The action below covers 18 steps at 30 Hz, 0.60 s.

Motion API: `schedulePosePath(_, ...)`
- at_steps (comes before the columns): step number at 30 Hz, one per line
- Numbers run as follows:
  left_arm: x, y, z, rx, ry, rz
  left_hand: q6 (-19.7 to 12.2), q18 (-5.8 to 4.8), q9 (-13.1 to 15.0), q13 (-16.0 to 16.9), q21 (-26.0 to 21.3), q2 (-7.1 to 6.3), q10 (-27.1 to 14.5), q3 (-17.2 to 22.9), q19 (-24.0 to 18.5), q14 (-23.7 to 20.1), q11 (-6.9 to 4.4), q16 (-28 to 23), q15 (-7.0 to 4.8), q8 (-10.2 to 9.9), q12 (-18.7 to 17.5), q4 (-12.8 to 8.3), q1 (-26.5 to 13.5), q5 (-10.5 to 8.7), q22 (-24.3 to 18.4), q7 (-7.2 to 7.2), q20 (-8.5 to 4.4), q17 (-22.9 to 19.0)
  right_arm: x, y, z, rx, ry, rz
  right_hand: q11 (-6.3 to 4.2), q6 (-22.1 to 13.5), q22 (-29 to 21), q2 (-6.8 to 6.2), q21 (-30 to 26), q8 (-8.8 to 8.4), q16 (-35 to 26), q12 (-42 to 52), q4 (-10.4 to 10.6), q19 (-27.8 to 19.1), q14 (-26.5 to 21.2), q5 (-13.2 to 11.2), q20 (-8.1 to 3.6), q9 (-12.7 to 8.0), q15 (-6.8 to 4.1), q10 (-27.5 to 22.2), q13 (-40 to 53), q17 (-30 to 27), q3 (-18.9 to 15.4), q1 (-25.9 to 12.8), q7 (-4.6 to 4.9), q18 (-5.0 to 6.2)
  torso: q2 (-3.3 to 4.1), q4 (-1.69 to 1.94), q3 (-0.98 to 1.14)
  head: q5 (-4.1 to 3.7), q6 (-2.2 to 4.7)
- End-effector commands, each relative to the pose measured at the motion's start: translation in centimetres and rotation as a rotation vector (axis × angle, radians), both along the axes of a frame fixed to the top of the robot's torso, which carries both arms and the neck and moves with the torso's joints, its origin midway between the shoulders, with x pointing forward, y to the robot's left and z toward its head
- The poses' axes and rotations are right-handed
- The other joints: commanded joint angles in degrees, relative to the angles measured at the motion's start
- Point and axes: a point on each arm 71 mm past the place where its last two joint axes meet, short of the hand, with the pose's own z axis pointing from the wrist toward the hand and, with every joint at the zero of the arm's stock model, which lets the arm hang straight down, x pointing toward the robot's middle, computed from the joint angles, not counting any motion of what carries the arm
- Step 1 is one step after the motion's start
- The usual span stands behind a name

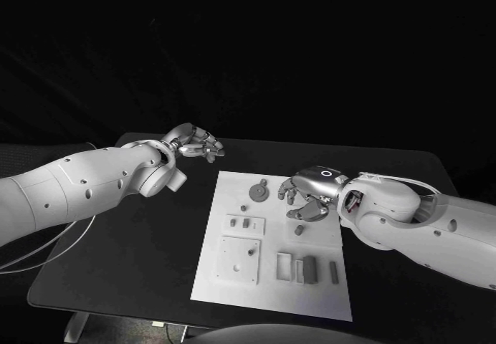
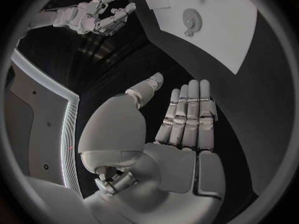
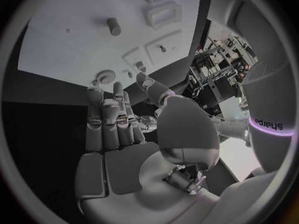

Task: Assemble the parts on the task board

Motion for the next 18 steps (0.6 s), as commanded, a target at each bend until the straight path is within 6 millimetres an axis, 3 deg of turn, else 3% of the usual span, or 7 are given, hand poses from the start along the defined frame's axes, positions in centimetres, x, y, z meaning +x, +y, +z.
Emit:
schedulePosePath(1, 0.0, -0.3, 0.1, -0.008, -0.005, -0.01, -0.33, 0.9, -0.09, -0.05, -0.32, -0.12, -0.37, -0.15, 0.55, 0.43, 0.06, -0.35, -0.03, 0.32, 0.17, 0.17, 0.59, 0.14, 0.07, 0.03, -0.01, 0.11, -0.1, -0.6, -0.5, -0.027, 0.033, -0.023, 0.41, -0.79, 0.5, -1.08, -0.35, -0.05, 0.09, -0.66, 0.6, -0.16, -0.23, -0.03, -0.16, -0.09, 0.61, -1.34, -0.28, 0.05, -0.02, -0.11, 0.15, 3.54, 0.08, -0.03, 0.13, -0.27, 0.24)
schedulePosePath(5, 0.0, -0.4, 0.1, -0.009, -0.004, -0.013, -0.33, 0.9, -0.09, -0.05, -0.32, -0.13, -0.36, -0.15, 0.56, 0.44, 0.06, -0.36, -0.03, 0.33, 0.17, 0.18, 0.59, 0.14, 0.07, 0.03, -0.01, 0.13, 0.0, -1.5, -0.8, -0.043, 0.016, -0.033, 0.89, -1.0, 0.51, -1.78, -0.45, 0.01, 0.14, -0.89, 1.41, -0.21, -0.42, -0.03, -0.09, -0.07, 1.06, -1.9, -0.36, 0.07, 0.13, -0.17, 0.73, 3.54, 0.11, 0.05, 0.22, -0.58, 0.17)
schedulePosePath(18, 0.1, -0.5, 0.1, -0.009, 0.001, -0.016, -0.34, 0.89, -0.1, -0.06, -0.33, -0.18, -0.35, -0.17, 0.57, 0.44, 0.06, -0.42, -0.03, 0.33, 0.18, 0.19, 0.59, 0.14, 0.09, 0.03, -0.01, 0.2, -0.1, -2.5, -3.3, -0.131, 0.065, -0.046, 1.38, -2.33, 0.47, -3.83, -0.64, -0.16, 0.35, -1.68, 4.25, 0.12, -0.17, -0.07, -0.2, -0.29, 1.54, -3.55, -0.95, -0.05, 0.31, -0.85, 1.37, 3.54, 0.06, 0.13, 0.1, -0.96, 0.44)
